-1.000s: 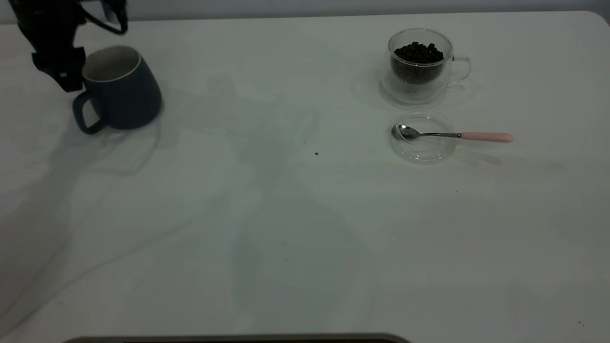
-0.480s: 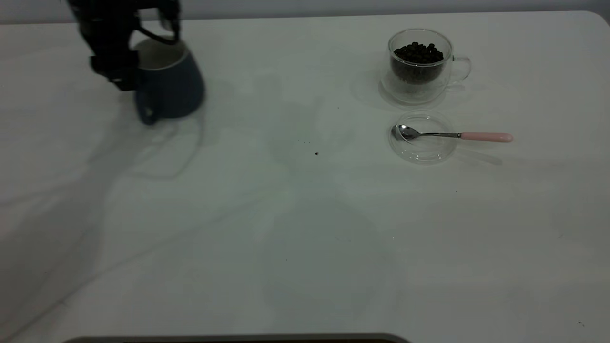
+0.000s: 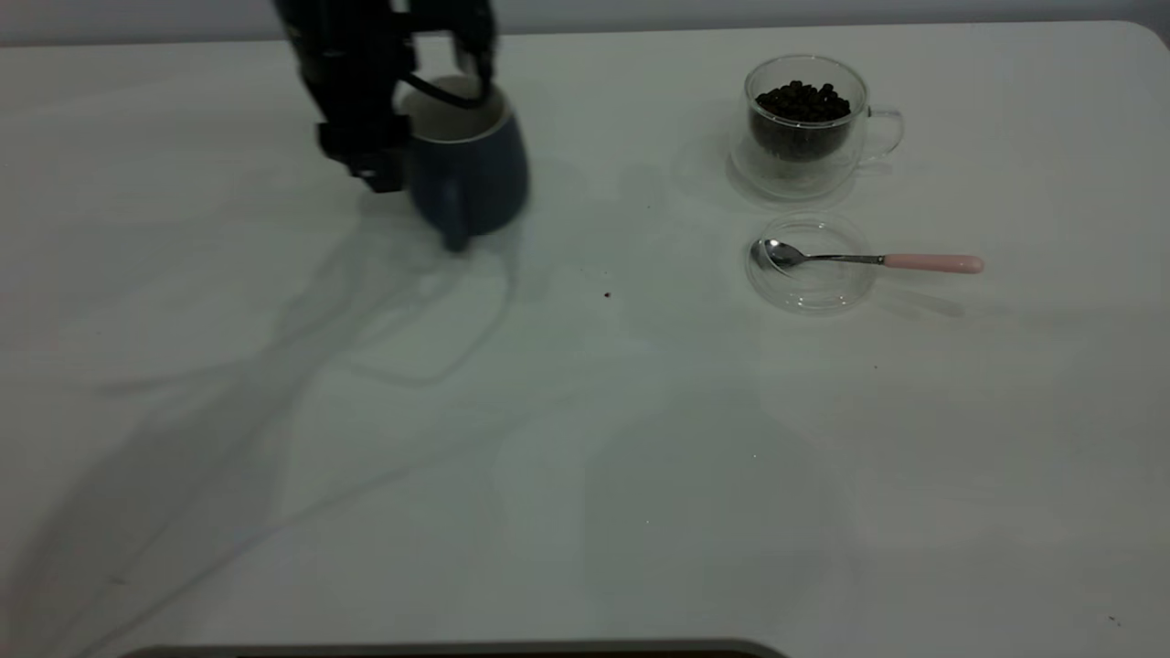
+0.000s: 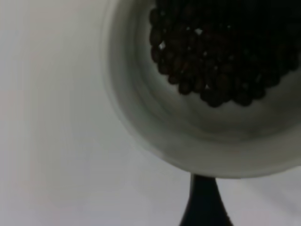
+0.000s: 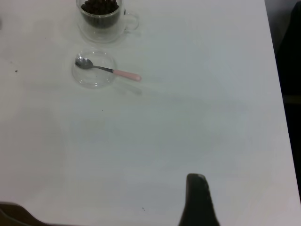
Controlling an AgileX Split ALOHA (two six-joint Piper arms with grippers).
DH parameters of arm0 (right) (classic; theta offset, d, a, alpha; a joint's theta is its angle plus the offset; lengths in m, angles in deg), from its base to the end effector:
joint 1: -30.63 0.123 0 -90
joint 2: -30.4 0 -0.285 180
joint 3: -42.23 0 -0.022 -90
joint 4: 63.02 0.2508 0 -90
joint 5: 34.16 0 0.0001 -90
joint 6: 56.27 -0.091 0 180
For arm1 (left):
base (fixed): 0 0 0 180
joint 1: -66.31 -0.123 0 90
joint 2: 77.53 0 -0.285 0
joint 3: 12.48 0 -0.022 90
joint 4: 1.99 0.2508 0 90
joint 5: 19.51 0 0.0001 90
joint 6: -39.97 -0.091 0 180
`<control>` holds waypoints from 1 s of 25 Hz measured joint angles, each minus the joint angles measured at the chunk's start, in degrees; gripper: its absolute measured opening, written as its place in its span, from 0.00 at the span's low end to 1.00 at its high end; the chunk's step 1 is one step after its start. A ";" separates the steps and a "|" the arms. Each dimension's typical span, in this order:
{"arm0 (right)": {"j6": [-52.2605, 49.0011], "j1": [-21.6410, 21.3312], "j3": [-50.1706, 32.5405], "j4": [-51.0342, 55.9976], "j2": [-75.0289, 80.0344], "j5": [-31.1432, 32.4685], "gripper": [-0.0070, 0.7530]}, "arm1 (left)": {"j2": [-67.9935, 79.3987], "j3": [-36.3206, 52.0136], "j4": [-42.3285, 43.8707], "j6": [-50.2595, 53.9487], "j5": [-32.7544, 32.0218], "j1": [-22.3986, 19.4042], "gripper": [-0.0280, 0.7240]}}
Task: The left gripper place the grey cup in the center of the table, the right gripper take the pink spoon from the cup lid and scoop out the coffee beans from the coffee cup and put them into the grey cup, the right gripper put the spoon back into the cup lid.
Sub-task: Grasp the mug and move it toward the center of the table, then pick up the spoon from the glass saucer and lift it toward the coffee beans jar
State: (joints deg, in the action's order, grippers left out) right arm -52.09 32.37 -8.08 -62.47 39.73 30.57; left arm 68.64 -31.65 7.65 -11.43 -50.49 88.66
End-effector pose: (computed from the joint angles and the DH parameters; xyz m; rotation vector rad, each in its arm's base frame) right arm -0.0009 0.0008 0.2635 -0.1126 2.1677 -0.0126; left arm 0.4513 -0.1770 0.0644 1.8095 2.1165 0.2902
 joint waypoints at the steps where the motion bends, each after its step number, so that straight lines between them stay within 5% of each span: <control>1: 0.00 0.00 0.00 0.00 0.00 0.00 0.76 | 0.00 0.00 -0.37 0.06 0.46 0.80 0.79; 9: 0.00 0.00 0.00 0.00 0.00 0.00 0.76 | -1.41 0.00 -2.51 6.54 -0.84 4.91 0.79; 21: 0.00 0.00 0.00 0.00 0.00 0.00 0.76 | -28.84 0.00 11.78 43.18 -24.90 4.15 0.79; 25: 0.00 0.00 0.00 0.00 0.00 0.00 0.76 | -40.98 0.00 12.33 47.41 -32.10 4.15 0.79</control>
State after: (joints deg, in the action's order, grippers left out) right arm -52.09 32.37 -8.08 -62.47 39.73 30.57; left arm 27.65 -31.65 19.97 35.98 -82.59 92.81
